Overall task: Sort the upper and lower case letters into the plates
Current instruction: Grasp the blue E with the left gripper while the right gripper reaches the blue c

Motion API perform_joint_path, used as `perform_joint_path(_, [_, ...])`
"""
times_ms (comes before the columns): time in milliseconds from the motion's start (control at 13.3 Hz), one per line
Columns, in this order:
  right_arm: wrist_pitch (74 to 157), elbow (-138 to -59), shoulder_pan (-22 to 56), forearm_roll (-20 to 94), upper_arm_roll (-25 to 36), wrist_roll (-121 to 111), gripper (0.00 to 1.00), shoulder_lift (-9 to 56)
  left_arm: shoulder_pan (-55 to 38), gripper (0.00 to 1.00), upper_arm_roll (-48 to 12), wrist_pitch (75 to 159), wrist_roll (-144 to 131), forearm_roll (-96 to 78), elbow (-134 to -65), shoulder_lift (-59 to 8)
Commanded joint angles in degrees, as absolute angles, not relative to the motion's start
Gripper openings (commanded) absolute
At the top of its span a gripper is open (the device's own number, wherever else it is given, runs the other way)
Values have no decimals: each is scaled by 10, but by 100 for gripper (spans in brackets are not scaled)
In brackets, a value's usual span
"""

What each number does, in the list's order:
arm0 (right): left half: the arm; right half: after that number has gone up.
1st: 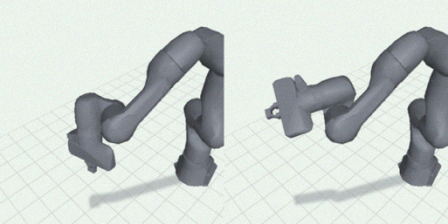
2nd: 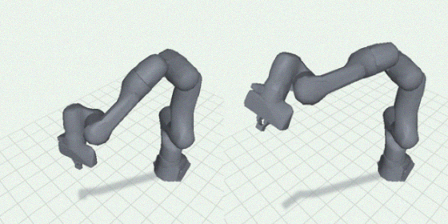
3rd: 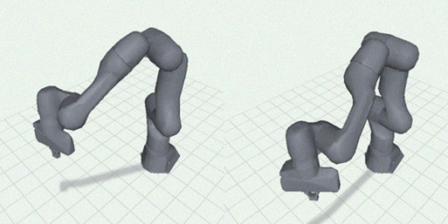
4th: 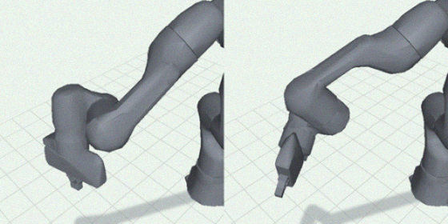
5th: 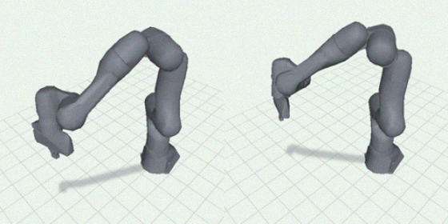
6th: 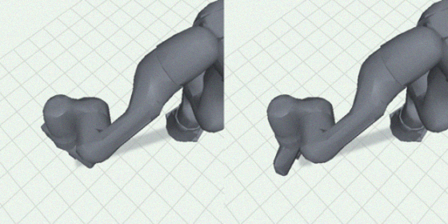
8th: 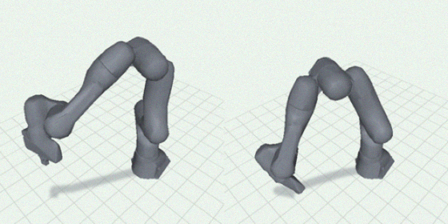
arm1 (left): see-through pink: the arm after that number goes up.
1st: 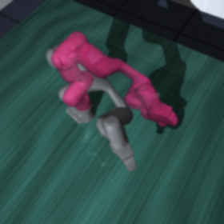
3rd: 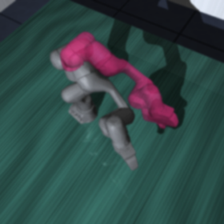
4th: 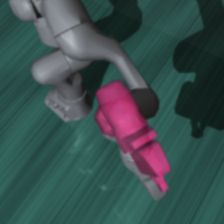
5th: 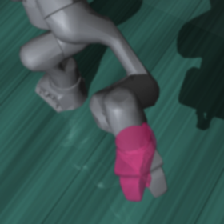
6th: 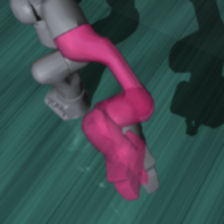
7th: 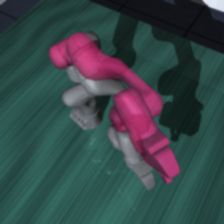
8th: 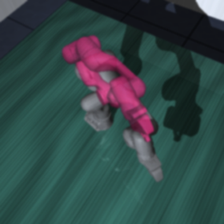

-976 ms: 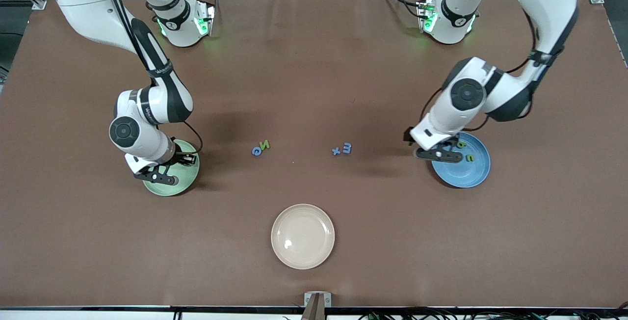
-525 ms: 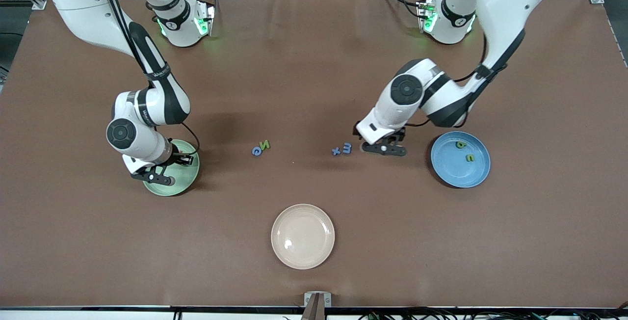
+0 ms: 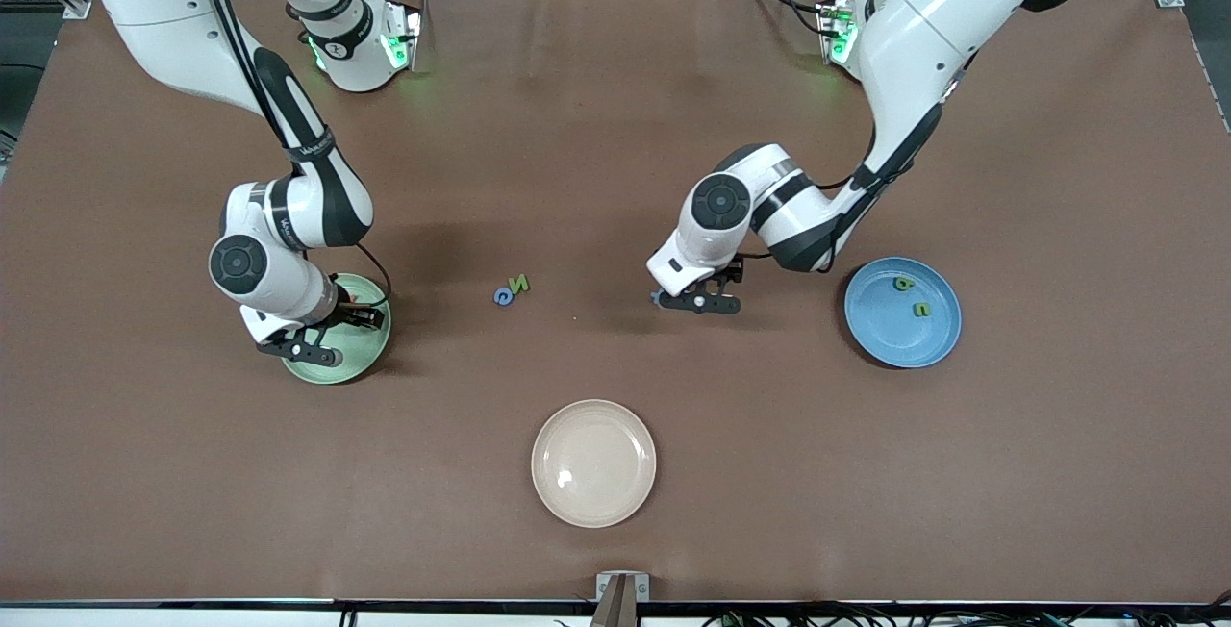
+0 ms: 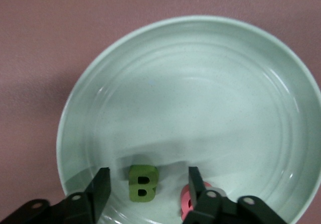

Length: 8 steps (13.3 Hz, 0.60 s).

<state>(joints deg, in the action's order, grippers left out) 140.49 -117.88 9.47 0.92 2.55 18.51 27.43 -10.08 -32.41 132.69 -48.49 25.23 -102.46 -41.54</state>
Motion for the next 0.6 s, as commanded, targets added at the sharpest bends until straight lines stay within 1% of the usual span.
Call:
perform_joint_path(0, [1319, -1135, 81, 2, 16, 184, 100, 259, -127, 94, -300, 1332, -491, 251, -1003, -427])
perform_joint_path(75, [1273, -1109, 81, 2, 16, 184, 100, 259, -127, 90, -297, 1338, -490, 253, -1003, -432])
perform_joint_path(150, [1244, -1089, 81, 2, 16, 185, 100, 260, -129, 85, -294, 1343, -490, 253, -998, -439])
perform_joint_path(375, [1228, -1077, 82, 2, 16, 185, 100, 259, -133, 71, -287, 1346, -490, 255, -995, -441])
perform_joint_path(525, [1228, -1078, 87, 2, 15, 193, 100, 252, -133, 66, -287, 1346, -490, 255, -996, -441])
